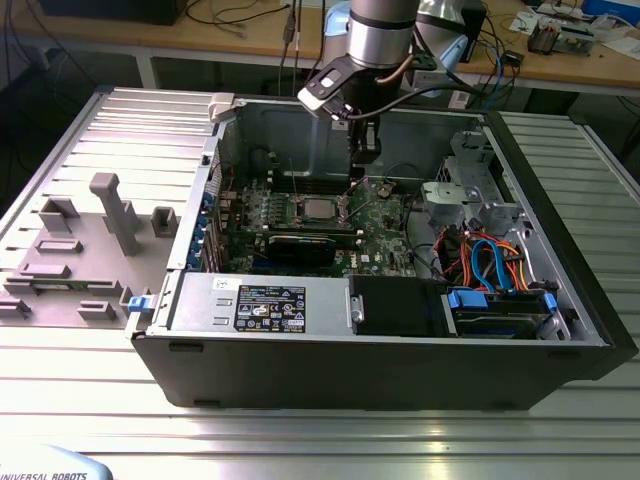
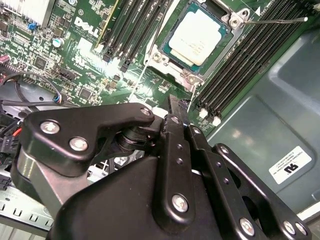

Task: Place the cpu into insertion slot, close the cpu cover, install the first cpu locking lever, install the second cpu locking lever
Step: 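Close the cpu cover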

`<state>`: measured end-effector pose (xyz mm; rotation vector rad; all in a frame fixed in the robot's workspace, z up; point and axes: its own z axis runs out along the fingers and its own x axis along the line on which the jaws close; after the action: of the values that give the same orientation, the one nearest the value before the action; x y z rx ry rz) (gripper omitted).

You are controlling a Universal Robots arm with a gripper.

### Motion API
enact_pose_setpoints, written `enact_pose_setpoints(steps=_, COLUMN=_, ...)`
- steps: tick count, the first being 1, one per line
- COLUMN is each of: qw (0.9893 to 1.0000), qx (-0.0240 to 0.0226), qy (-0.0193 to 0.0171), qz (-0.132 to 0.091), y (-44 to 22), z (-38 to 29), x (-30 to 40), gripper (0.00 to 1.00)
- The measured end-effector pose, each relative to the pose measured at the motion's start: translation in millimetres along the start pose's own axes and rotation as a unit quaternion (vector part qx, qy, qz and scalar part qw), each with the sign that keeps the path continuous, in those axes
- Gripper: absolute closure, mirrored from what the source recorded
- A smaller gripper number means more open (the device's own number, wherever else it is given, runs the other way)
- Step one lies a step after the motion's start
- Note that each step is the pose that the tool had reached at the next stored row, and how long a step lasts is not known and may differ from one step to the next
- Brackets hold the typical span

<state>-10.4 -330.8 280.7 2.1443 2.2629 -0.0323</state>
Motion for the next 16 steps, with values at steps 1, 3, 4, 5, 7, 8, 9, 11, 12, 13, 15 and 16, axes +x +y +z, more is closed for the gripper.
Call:
enact_pose_setpoints(steps=1, qw=1.0, qx=0.0, qy=0.0, qz=0.0, y=0.4, z=0.0, x=0.0, gripper=0.89)
enact_pose_setpoints(steps=3, qw=1.0, qx=0.0, qy=0.0, qz=0.0, y=1.4, z=0.0, x=-0.1, gripper=0.89)
enact_pose_setpoints(steps=4, qw=1.0, qx=0.0, qy=0.0, qz=0.0, y=1.8, z=0.0, x=-0.1, gripper=0.89)
enact_pose_setpoints(steps=5, qw=1.0, qx=0.0, qy=0.0, qz=0.0, y=2.3, z=0.0, x=-0.1, gripper=0.89)
enact_pose_setpoints(steps=7, qw=1.0, qx=0.0, qy=0.0, qz=0.0, y=3.4, z=0.0, x=-0.2, gripper=0.89)
enact_pose_setpoints(steps=8, qw=1.0, qx=0.0, qy=-0.0001, qz=0.0, y=3.9, z=0.0, x=-0.2, gripper=0.89)
enact_pose_setpoints(steps=9, qw=1.0, qx=0.0, qy=-0.0001, qz=0.0, y=4.2, z=0.0, x=-0.2, gripper=0.89)
enact_pose_setpoints(steps=11, qw=1.0, qx=0.0, qy=-0.0001, qz=0.0, y=5.2, z=0.0, x=-0.3, gripper=0.89)
enact_pose_setpoints(steps=12, qw=1.0, qx=0.0, qy=-0.0001, qz=0.0, y=5.5, z=0.0, x=-0.3, gripper=0.89)
enact_pose_setpoints(steps=13, qw=1.0, qx=0.0, qy=-0.0001, qz=0.0, y=5.9, z=0.0, x=-0.3, gripper=0.89)
enact_pose_setpoints(steps=15, qw=1.0, qx=0.0, qy=-0.0001, qz=0.0, y=7.0, z=0.0, x=-0.4, gripper=0.89)
enact_pose_setpoints(steps=16, qw=1.0, qx=0.0, qy=-0.0002, qz=0.0, y=7.7, z=0.0, x=-0.4, gripper=0.89)
